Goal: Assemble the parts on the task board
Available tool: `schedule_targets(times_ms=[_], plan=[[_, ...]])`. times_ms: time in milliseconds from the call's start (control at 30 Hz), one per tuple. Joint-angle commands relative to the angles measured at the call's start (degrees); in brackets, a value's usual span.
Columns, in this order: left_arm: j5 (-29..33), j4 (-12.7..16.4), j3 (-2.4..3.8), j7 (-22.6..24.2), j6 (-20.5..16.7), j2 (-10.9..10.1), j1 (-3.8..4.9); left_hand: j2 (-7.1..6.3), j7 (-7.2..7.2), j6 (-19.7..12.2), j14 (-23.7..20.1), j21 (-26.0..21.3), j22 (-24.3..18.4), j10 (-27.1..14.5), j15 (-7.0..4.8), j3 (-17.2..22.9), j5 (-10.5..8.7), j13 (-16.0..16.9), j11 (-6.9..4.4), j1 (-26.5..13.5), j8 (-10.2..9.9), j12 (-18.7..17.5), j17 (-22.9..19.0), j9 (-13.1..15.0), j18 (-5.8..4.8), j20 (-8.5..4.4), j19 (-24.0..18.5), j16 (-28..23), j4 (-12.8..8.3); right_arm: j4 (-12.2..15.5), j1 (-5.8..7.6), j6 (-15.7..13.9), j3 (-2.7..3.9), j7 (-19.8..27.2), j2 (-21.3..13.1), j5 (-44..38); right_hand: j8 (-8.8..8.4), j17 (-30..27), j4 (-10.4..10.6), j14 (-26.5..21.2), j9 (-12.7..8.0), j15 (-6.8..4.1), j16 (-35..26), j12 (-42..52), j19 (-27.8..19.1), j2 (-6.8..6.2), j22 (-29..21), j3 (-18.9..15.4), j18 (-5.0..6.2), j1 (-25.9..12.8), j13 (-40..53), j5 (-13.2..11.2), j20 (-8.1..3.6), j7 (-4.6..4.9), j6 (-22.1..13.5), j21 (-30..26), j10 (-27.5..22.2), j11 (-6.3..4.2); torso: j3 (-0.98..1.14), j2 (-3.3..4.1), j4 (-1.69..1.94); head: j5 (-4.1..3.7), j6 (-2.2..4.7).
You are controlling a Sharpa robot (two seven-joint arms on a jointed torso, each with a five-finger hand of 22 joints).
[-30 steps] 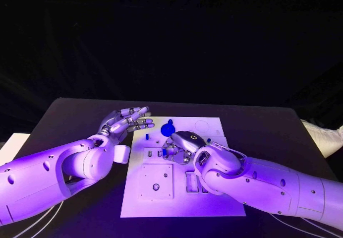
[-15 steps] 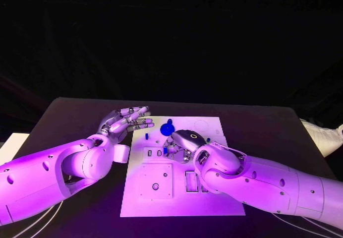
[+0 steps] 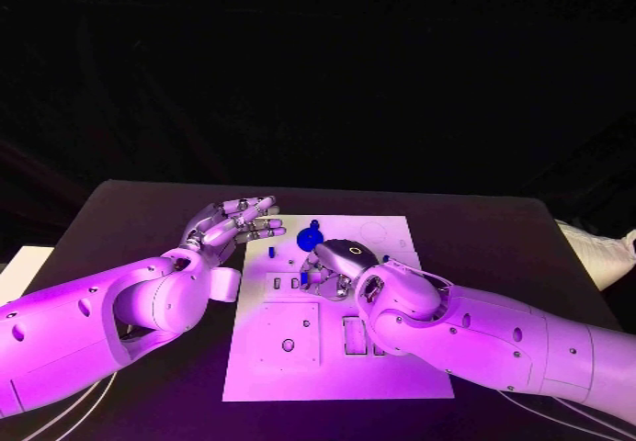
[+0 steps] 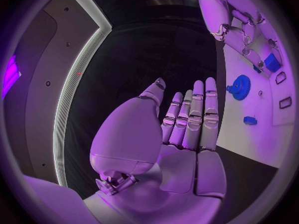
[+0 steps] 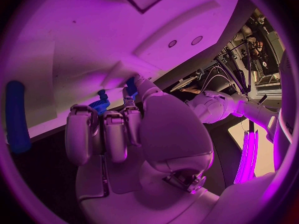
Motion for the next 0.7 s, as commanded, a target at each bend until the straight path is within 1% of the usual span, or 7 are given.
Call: schedule_targets(times_ms=[33, 133, 267, 400, 533, 567, 700], plan=[[0.00, 0.06, 0.03, 0.35, 1.11, 0.15, 0.01, 0.67, 0.51, -0.08, -0.40, -0.34, -0.09, -0.12, 0.19, 0.08, -0.18, -0.08, 0.15, 0.10, -0.38, -0.16, 0.07, -0.07, 0.42, 0.19, 0.20, -0.33, -0.36, -0.62, -0.53, 4.62, -0.48, -1.78, 0.00, 0.24, -0.39, 11.24, 0.46, 5.38, -0.07, -0.07, -0.31, -0.30, -0.10, -0.01, -0.07, 0.01, -0.86, -0.59, 2.71, -0.23, -0.30, -0.04, -0.21, -0.29, 0.41, 0.18, 0.02, 0.00, 0.01, 0.01, -0.03], [0.00, 0.03, 0.03, 0.34, 1.11, 0.16, 0.01, 0.74, 0.49, -0.06, -0.38, -0.45, -0.14, -0.06, 0.19, 0.15, -0.18, -0.06, 0.14, 0.05, -0.34, -0.14, 0.15, -0.05, 0.43, 0.21, 0.23, -0.43, -0.55, -0.64, -0.53, 4.75, -0.48, -1.80, 0.00, 0.26, -0.54, 11.19, 0.52, 5.37, -0.14, 0.01, -0.35, -0.39, -0.13, -0.42, -0.14, -0.05, -0.85, -0.87, 2.67, -0.28, -0.23, 0.08, -0.43, -0.34, 0.35, 0.28, 0.03, 0.03, 0.00, 0.00, -0.02], [0.00, 0.01, 0.02, 0.32, 1.10, 0.17, 0.01, 0.74, 0.49, -0.06, -0.38, -0.45, -0.14, -0.06, 0.19, 0.15, -0.18, -0.06, 0.14, 0.05, -0.34, -0.14, 0.15, -0.05, 0.43, 0.21, 0.23, -0.43, -0.55, -0.67, -0.53, 4.67, -0.49, -1.81, -0.06, 0.27, -0.73, 11.09, 0.48, 5.35, -0.26, 0.17, -0.40, -0.80, -0.16, -1.74, -0.21, -0.36, -0.83, -1.33, 2.43, 0.16, -0.09, 0.28, -0.84, -0.40, 0.12, 0.46, 0.06, 0.01, -0.02, 0.01, -0.03], [0.01, 0.01, 0.02, 0.31, 1.10, 0.17, 0.01, 0.74, 0.49, -0.06, -0.38, -0.45, -0.14, -0.06, 0.19, 0.15, -0.18, -0.06, 0.14, 0.05, -0.34, -0.14, 0.15, -0.05, 0.43, 0.21, 0.23, -0.43, -0.55, -0.69, -0.53, 4.50, -0.51, -1.82, -0.11, 0.26, -0.96, 10.93, 0.66, 5.32, -0.52, 0.39, -0.49, -2.36, -0.21, -2.71, -0.31, -0.56, -0.82, -1.87, 1.43, 0.55, 0.08, 0.64, -1.77, -0.48, -0.64, 0.75, 0.05, 0.04, -0.02, 0.01, -0.03], [0.04, 0.01, 0.02, 0.26, 1.11, 0.16, 0.01, 0.74, 0.49, -0.06, -0.38, -0.45, -0.14, -0.06, 0.19, 0.15, -0.18, -0.06, 0.14, 0.05, -0.34, -0.14, 0.15, -0.05, 0.43, 0.21, 0.23, -0.43, -0.55, -0.65, -0.53, 4.14, -0.53, -1.81, -0.13, 0.26, -0.97, 10.73, 1.41, 5.27, -0.93, 0.75, -0.62, -3.96, -0.29, -3.83, -0.46, -1.19, -0.80, -3.15, 0.36, 0.31, 0.38, 1.10, -3.10, -0.59, -1.44, 1.17, 0.07, 0.07, -0.01, -0.01, -0.04], [0.04, 0.01, 0.02, 0.24, 1.12, 0.16, 0.01, 0.74, 0.49, -0.06, -0.38, -0.45, -0.14, -0.06, 0.19, 0.15, -0.18, -0.06, 0.14, 0.05, -0.34, -0.14, 0.15, -0.05, 0.43, 0.21, 0.23, -0.43, -0.55, -0.65, -0.53, 4.04, -0.54, -1.81, -0.12, 0.26, -0.95, 10.70, 1.74, 5.27, -1.02, 0.84, -0.63, -4.21, -0.31, -4.16, -0.49, -1.55, -0.80, -3.68, 0.18, -0.01, 0.47, 1.17, -3.38, -0.62, -1.57, 1.26, 0.07, 0.07, -0.01, -0.01, -0.04], [0.05, 0.00, 0.01, 0.19, 1.15, 0.17, 0.01, 0.74, 0.49, -0.06, -0.38, -0.45, -0.14, -0.06, 0.19, 0.15, -0.18, -0.06, 0.14, 0.05, -0.34, -0.14, 0.15, -0.05, 0.43, 0.21, 0.23, -0.43, -0.55, -0.60, -0.52, 3.49, -0.55, -1.85, -0.11, 0.24, -0.80, 10.62, 3.07, 5.25, -1.36, 1.04, -0.69, -4.71, -0.37, -5.07, -0.59, -3.02, -0.75, -5.05, -0.26, -2.96, 0.74, 1.28, -4.23, -0.72, -1.85, 1.42, 0.06, 0.05, -0.02, -0.02, -0.06]])
